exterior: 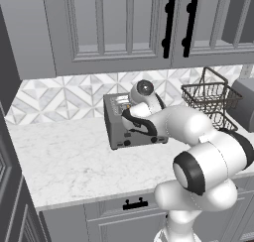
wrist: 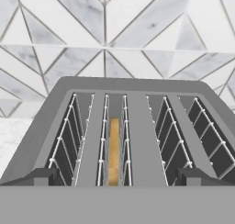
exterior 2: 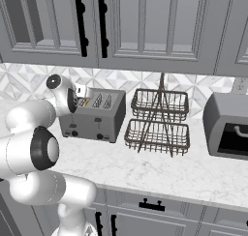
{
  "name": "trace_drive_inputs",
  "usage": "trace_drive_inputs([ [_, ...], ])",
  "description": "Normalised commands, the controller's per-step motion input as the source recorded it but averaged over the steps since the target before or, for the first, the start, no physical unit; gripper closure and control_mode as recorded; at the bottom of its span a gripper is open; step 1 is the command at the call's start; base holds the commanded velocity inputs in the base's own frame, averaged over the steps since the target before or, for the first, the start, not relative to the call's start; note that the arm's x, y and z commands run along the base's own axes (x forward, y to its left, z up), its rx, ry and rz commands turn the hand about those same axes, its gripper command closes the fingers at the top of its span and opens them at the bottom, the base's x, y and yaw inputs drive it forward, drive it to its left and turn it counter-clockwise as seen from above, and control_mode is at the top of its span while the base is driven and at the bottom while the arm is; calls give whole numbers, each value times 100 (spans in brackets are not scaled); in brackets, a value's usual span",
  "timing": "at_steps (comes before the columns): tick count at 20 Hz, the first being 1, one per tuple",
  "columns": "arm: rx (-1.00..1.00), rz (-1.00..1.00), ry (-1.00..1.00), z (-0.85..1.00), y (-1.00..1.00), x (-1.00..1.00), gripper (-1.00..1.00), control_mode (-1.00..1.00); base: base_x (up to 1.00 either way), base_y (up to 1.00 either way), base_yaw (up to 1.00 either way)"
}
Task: Start the toaster. Once the lever pops up, take the bread to the plate on the dining counter.
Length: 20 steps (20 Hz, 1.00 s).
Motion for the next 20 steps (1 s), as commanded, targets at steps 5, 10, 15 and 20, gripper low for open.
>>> trace_drive_inputs([
  [5,0,0,0,0,0,0,-100,-100,0,0,0],
  [10,0,0,0,0,0,0,-100,-100,0,0,0],
  [15,0,0,0,0,0,0,-100,-100,0,0,0],
  [20,0,0,0,0,0,0,-100,-100,0,0,0],
])
